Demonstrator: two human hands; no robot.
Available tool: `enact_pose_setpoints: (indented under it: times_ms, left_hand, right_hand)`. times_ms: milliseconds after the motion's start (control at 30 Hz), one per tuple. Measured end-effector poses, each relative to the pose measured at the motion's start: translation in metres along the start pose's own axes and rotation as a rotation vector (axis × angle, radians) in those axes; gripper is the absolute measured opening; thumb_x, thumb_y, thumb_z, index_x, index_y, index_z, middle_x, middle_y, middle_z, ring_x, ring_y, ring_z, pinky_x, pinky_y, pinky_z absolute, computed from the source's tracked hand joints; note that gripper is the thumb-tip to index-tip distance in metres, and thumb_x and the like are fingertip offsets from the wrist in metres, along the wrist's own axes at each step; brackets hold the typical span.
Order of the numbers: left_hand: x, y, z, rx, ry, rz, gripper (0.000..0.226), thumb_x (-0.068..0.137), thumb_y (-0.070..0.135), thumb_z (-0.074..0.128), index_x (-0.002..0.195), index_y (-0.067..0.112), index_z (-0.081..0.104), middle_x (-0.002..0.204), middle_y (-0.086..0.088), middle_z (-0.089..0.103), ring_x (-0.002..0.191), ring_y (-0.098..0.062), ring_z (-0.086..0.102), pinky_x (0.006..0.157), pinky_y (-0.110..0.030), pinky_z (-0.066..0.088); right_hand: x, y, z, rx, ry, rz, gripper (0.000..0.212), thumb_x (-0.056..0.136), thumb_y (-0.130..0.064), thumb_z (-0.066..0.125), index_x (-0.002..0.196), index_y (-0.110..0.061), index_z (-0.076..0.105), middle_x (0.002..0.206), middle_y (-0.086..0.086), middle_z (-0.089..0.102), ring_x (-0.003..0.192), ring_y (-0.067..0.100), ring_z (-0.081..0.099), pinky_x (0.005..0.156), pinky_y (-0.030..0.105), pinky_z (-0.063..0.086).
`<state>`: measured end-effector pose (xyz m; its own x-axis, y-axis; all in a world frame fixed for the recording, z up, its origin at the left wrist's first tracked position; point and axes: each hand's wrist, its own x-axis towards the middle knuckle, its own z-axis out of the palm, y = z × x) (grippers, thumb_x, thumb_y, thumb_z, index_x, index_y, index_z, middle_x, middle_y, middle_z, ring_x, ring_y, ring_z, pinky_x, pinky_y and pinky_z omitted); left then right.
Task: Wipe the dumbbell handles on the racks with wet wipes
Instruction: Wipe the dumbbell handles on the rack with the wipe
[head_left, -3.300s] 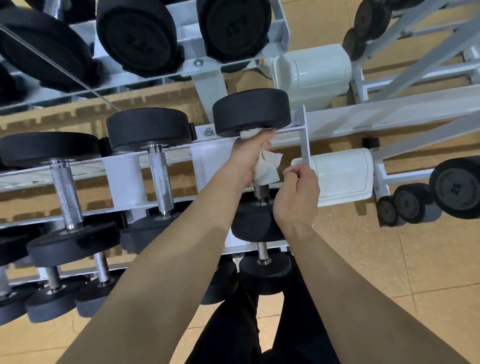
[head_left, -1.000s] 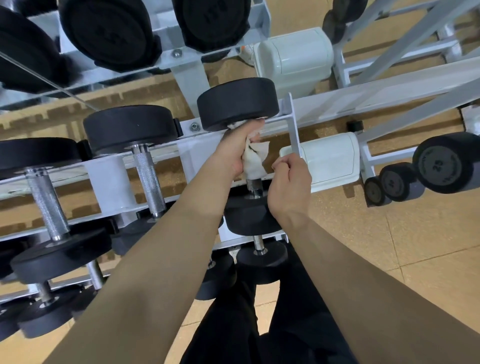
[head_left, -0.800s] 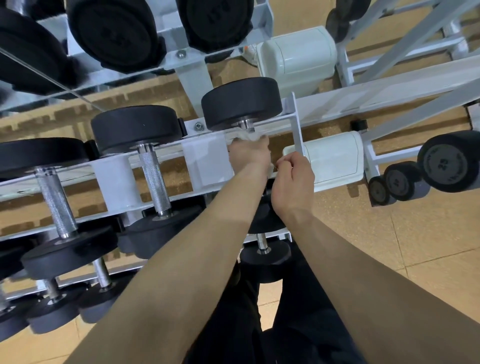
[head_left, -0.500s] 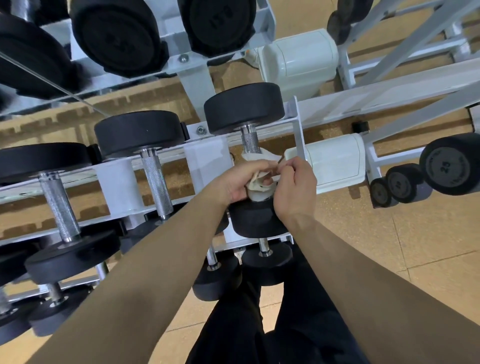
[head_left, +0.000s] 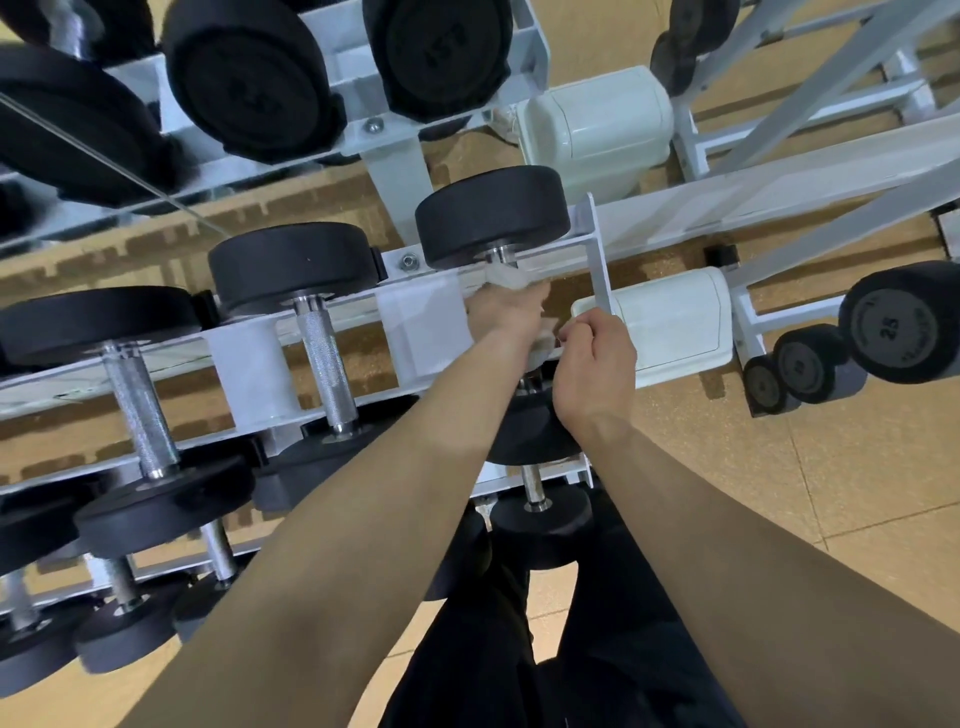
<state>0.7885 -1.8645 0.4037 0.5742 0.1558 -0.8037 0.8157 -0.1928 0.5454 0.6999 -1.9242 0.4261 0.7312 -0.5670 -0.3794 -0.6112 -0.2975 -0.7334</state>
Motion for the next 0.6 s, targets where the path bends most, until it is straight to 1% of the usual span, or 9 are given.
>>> enact_pose_setpoints:
  times_ms: [100, 167, 200, 267, 333, 433, 500, 533, 600]
  left_hand:
    - [-0.008, -0.021, -0.02, 0.028, -0.238, -0.025, 0.032, 0.07, 0.025, 0.087, 0.092, 0.01, 0.068, 0.089, -0.01, 0.075, 0.076, -0.022, 0.072, 0.077, -0.042, 0.064]
    - [-0.005, -0.031, -0.032, -0.025, -0.467, -0.023, 0.045, 0.059, 0.03, 0.092, 0.093, 0.009, 0.071, 0.089, -0.011, 0.075, 0.082, -0.022, 0.072, 0.075, -0.036, 0.061]
    - [-0.003, -0.031, -0.036, -0.043, -0.569, -0.027, 0.041, 0.06, 0.03, 0.092, 0.089, 0.01, 0.072, 0.085, -0.011, 0.074, 0.079, -0.021, 0.071, 0.072, -0.033, 0.059]
    - [0.007, -0.03, -0.04, -0.087, -0.707, -0.095, 0.018, 0.078, 0.026, 0.083, 0.078, 0.013, 0.07, 0.072, -0.009, 0.068, 0.067, -0.017, 0.066, 0.066, -0.029, 0.056]
    - [0.019, -0.025, -0.039, -0.172, -0.749, -0.157, 0.027, 0.088, 0.026, 0.073, 0.065, 0.017, 0.063, 0.058, -0.002, 0.057, 0.056, -0.014, 0.056, 0.062, -0.027, 0.051]
    - [0.027, -0.009, -0.029, -0.388, -0.63, -0.138, 0.037, 0.08, 0.027, 0.076, 0.051, 0.022, 0.051, 0.05, 0.005, 0.042, 0.048, -0.008, 0.039, 0.058, -0.022, 0.035]
    - [0.026, 0.004, -0.025, -0.406, -0.487, -0.088, 0.031, 0.079, 0.029, 0.078, 0.057, 0.021, 0.058, 0.053, 0.004, 0.045, 0.05, -0.01, 0.043, 0.062, -0.024, 0.041]
    - [0.022, 0.01, -0.023, -0.377, -0.401, -0.065, 0.023, 0.078, 0.033, 0.08, 0.069, 0.018, 0.065, 0.058, 0.003, 0.051, 0.056, -0.013, 0.051, 0.067, -0.028, 0.047]
    - [0.017, 0.009, -0.013, -0.313, -0.157, -0.042, 0.038, 0.078, 0.038, 0.079, 0.103, 0.013, 0.065, 0.078, 0.0, 0.063, 0.074, -0.019, 0.062, 0.076, -0.032, 0.053]
  right_hand:
    - [0.0, -0.002, 0.0, 0.004, 0.001, 0.006, 0.026, 0.097, -0.018, 0.037, 0.084, -0.019, 0.058, 0.099, 0.005, 0.061, 0.087, 0.014, 0.056, 0.081, 0.034, 0.045]
    - [-0.001, -0.003, 0.0, -0.009, 0.004, 0.009, 0.025, 0.099, -0.018, 0.036, 0.086, -0.02, 0.058, 0.102, 0.006, 0.061, 0.091, 0.017, 0.056, 0.085, 0.035, 0.045]
    - [-0.001, -0.004, 0.0, -0.014, 0.005, 0.01, 0.025, 0.099, -0.018, 0.036, 0.086, -0.021, 0.058, 0.102, 0.006, 0.06, 0.091, 0.017, 0.055, 0.085, 0.035, 0.045]
    - [-0.001, -0.004, 0.001, -0.015, 0.011, 0.015, 0.026, 0.099, -0.018, 0.037, 0.083, -0.022, 0.056, 0.1, 0.005, 0.06, 0.087, 0.014, 0.055, 0.082, 0.034, 0.044]
    - [-0.002, -0.003, 0.002, -0.013, 0.017, 0.02, 0.026, 0.099, -0.017, 0.037, 0.083, -0.02, 0.058, 0.098, 0.004, 0.06, 0.085, 0.011, 0.054, 0.08, 0.033, 0.042]
    - [-0.001, -0.003, 0.001, -0.005, 0.025, 0.013, 0.026, 0.098, -0.015, 0.038, 0.085, -0.015, 0.06, 0.096, 0.003, 0.061, 0.084, 0.011, 0.054, 0.074, 0.029, 0.039]
    - [-0.001, -0.002, 0.0, 0.001, 0.02, 0.0, 0.026, 0.098, -0.014, 0.038, 0.085, -0.014, 0.061, 0.095, 0.003, 0.061, 0.083, 0.006, 0.054, 0.07, 0.023, 0.039]
    - [0.0, -0.001, 0.0, 0.0, 0.016, -0.002, 0.026, 0.098, -0.014, 0.038, 0.085, -0.014, 0.061, 0.096, 0.003, 0.061, 0.084, 0.004, 0.054, 0.07, 0.021, 0.039]
    - [0.001, 0.0, 0.001, -0.005, 0.01, 0.002, 0.026, 0.097, -0.014, 0.038, 0.084, -0.016, 0.06, 0.097, 0.003, 0.061, 0.085, 0.002, 0.053, 0.072, 0.026, 0.039]
